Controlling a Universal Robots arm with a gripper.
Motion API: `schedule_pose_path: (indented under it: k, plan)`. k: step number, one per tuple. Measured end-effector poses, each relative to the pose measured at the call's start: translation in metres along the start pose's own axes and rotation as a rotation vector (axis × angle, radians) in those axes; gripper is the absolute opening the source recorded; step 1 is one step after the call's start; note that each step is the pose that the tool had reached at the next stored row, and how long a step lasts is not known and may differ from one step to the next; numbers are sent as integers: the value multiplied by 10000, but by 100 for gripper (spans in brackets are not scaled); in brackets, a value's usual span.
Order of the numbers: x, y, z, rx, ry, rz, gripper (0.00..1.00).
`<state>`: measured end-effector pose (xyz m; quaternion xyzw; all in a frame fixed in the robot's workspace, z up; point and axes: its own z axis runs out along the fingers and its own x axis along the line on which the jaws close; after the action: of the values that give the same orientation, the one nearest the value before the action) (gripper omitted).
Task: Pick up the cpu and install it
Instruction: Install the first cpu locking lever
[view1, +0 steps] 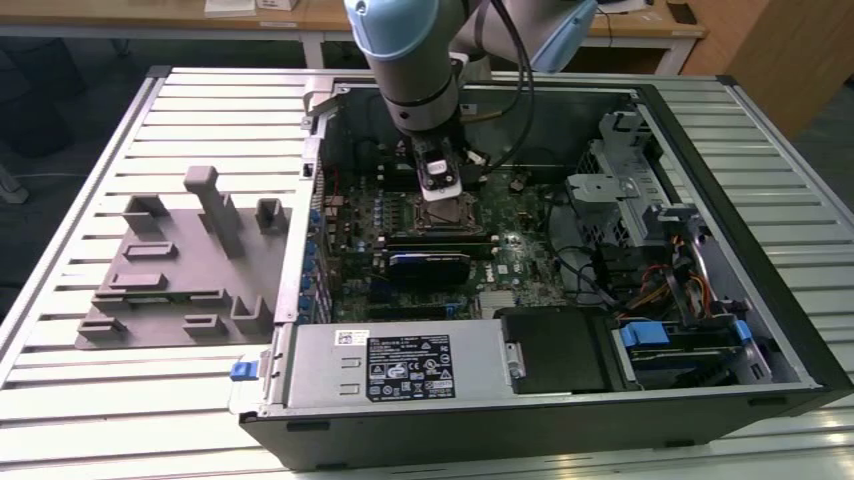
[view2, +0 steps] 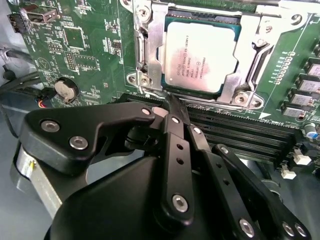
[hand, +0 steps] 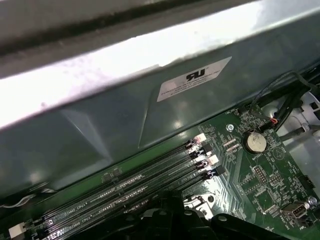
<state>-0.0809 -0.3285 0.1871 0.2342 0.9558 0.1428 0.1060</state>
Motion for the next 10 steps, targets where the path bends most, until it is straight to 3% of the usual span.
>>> schedule_pose_path:
  k: [6, 10]
  plan:
    - [-8, -2, 3, -164, 78, 50, 11]
    - [-9, 1, -7, -180, 86, 56, 11]
